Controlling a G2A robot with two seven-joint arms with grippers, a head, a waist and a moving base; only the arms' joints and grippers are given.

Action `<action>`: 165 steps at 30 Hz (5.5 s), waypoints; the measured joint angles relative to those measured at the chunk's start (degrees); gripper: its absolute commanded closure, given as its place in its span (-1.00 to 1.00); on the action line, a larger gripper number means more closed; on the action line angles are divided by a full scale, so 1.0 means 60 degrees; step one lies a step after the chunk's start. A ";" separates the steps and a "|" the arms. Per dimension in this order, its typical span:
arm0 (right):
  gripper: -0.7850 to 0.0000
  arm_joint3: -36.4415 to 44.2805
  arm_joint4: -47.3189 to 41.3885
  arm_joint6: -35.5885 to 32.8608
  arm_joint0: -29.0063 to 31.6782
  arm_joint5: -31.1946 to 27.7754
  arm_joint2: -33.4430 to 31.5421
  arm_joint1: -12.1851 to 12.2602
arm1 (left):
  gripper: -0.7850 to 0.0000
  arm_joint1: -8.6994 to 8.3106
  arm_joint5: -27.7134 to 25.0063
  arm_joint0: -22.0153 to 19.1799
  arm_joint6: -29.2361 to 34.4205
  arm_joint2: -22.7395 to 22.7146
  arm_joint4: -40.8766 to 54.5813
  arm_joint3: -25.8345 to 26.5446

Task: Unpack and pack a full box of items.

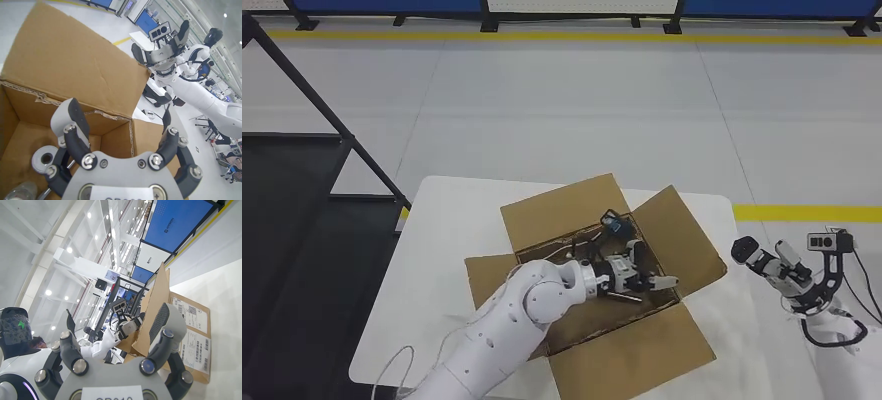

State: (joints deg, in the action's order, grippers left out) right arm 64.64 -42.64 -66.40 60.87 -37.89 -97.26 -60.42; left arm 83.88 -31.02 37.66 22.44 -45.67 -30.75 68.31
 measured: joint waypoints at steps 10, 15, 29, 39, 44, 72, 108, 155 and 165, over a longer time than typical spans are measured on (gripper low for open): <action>-1.00 -0.0454 0.0056 0.0134 -0.0475 -0.0133 0.0104 0.0071 | -1.00 -0.0930 0.0009 0.2546 0.0692 -0.2764 -0.1262 0.5185; -1.00 -0.0816 0.0137 -0.0049 -0.0769 0.0050 0.0211 0.0107 | -1.00 -0.1279 0.0038 0.4296 0.0723 -0.4453 -0.1906 0.7740; -1.00 -0.0817 0.0141 -0.0044 -0.0770 0.0045 0.0212 0.0108 | -1.00 -0.1653 -0.0972 0.9784 -0.2942 -0.8490 -0.4487 1.0438; -1.00 -0.0817 0.0141 -0.0044 -0.0770 0.0045 0.0212 0.0108 | -1.00 -0.1720 -0.3091 1.2323 -0.6278 -0.9609 -0.6445 0.9884; -1.00 -0.0817 0.0141 -0.0044 -0.0770 0.0045 0.0212 0.0108 | -1.00 -0.1726 -0.3224 1.2730 -0.7209 -0.9301 -0.7318 0.9348; -1.00 -0.0817 0.0141 -0.0044 -0.0770 0.0045 0.0212 0.0108 | -1.00 -0.1725 -0.0422 1.0340 -0.6072 -0.7429 -0.7072 0.7050; -1.00 0.0387 -0.0089 0.1083 0.0201 0.0249 -0.0044 0.0117 | -1.00 -0.2092 -0.1703 0.9343 -0.5731 -0.8544 -0.5788 0.6709; -1.00 0.3206 0.2716 0.0135 0.1169 0.2330 0.0411 0.0372 | -1.00 -0.2398 -0.1514 0.6008 -0.3894 -0.7867 -0.4662 0.4361; -1.00 0.2233 0.3593 0.1031 0.0992 0.2118 0.0992 0.0344 | -1.00 -0.2458 -0.0928 0.7126 -0.4859 -0.8534 -0.4605 0.5503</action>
State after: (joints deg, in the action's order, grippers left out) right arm 78.04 -21.08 -60.21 66.82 -25.18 -91.31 -58.36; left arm 69.13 -36.58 80.41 -6.72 -96.87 -58.38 101.32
